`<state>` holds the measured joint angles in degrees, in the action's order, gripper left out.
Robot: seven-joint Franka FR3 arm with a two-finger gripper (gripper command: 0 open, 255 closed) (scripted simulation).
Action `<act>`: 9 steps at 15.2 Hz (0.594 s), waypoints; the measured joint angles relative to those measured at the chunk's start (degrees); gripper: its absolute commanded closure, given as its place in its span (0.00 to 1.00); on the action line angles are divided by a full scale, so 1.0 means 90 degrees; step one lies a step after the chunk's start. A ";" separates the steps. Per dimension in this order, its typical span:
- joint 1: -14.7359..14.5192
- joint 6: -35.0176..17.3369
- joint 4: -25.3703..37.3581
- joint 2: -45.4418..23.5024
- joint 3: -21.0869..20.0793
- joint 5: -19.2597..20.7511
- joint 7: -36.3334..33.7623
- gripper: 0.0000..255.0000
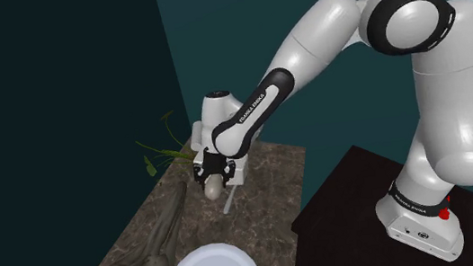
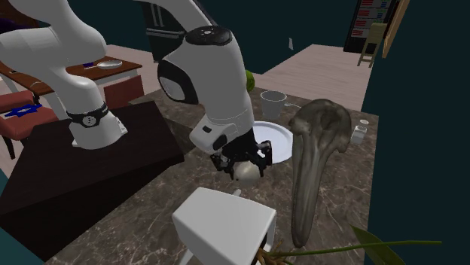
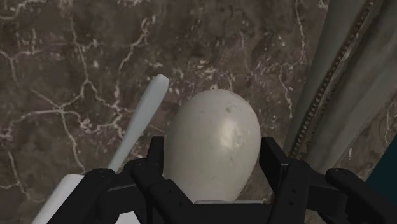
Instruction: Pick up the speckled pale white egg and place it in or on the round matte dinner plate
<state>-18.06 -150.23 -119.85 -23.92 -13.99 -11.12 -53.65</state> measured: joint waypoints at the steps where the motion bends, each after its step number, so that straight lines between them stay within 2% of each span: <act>1: -0.0072 -0.0041 -0.0085 0.0061 -0.0022 0.0001 -0.0093 1.00; 9: -0.1068 -0.0421 -0.0456 0.0262 -0.0141 0.0225 -0.1366 1.00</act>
<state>-27.67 -154.01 -123.95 -21.56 -15.26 -9.10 -65.94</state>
